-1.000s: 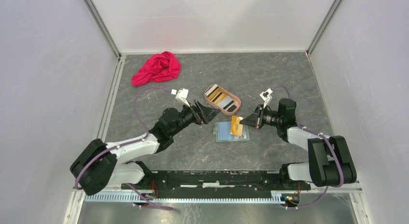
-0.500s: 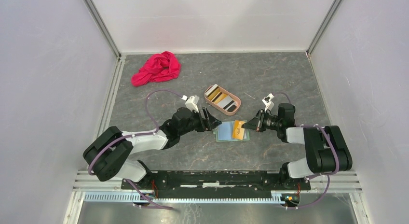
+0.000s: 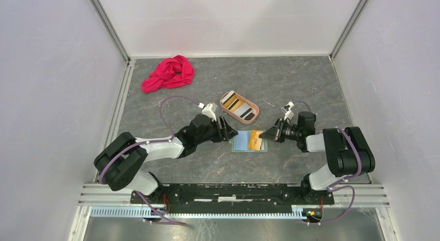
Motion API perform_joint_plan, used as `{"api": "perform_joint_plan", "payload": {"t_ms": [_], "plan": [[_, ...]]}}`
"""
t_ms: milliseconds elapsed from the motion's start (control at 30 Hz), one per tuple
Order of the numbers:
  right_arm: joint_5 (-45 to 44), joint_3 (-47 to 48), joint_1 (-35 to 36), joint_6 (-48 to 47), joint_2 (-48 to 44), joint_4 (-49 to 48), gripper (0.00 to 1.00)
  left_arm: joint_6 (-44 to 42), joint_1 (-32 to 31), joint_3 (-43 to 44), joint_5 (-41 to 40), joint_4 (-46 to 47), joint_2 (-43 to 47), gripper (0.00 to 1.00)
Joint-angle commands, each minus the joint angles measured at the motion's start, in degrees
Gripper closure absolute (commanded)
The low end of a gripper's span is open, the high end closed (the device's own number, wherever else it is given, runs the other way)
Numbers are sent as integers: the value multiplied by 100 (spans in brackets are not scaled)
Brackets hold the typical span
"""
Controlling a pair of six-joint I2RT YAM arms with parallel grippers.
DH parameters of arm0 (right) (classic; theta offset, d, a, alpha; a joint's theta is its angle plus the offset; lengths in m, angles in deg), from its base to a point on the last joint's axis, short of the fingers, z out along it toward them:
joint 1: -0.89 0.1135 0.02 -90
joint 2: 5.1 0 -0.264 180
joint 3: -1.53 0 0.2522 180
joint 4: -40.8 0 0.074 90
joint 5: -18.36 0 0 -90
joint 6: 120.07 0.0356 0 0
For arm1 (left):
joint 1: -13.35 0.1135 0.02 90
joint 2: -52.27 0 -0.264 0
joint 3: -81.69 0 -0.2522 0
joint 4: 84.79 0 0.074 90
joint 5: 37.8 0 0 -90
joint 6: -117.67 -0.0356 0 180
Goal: Put the credit cards into the card holder
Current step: Insert the credit card into the card holder.
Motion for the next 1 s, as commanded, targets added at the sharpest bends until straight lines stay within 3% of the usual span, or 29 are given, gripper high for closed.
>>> {"api": "perform_joint_plan", "payload": {"t_ms": [0, 100, 267, 667, 967], "plan": [[112, 180, -17, 74, 146, -266, 100, -88, -45, 322, -185, -307, -132, 36], [142, 191, -16, 158, 199, -340, 100, -32, -92, 500, -299, -654, -274, 44], [168, 248, -13, 245, 328, -356, 100, -72, -208, 931, -478, -1364, -612, 48], [-183, 367, 1, 98, 483, 178, 100, -55, -434, 1432, -928, -2297, -965, 47], [-143, 439, 120, 184, 579, 116, 100, -83, -471, 1356, -675, -2143, -969, 43]]}}
